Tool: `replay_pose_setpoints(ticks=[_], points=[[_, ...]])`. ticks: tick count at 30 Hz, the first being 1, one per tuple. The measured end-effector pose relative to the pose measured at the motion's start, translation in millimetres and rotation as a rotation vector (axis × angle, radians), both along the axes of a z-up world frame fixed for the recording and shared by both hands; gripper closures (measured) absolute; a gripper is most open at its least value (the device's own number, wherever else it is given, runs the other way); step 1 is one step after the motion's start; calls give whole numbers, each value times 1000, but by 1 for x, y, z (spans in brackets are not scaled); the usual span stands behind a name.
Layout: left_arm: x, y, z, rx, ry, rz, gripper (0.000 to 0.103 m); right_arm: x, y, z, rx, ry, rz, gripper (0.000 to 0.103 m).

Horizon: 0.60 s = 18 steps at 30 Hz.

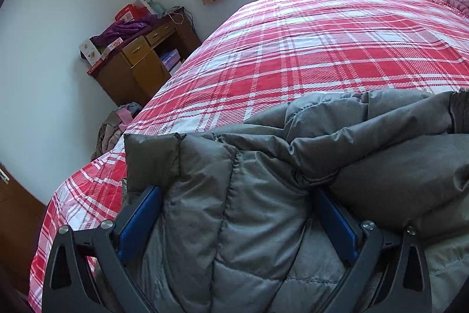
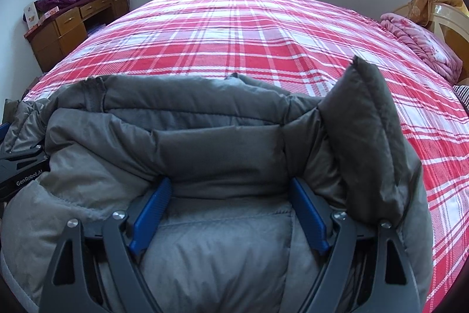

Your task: Fold large clothes

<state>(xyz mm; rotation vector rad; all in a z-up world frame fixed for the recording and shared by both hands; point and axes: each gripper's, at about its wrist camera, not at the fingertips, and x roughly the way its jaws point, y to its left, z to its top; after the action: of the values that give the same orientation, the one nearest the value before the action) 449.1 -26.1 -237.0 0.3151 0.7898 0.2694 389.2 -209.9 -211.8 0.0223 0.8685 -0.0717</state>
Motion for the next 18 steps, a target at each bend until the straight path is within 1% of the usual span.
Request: replay_pose_setpoints(ticks=[14, 18], points=[[0, 0, -1, 2, 0, 0, 1, 2, 4, -1, -27, 6, -5, 18], [0, -1, 0, 16, 5, -1, 1, 2, 5, -1, -41, 9, -7, 18]])
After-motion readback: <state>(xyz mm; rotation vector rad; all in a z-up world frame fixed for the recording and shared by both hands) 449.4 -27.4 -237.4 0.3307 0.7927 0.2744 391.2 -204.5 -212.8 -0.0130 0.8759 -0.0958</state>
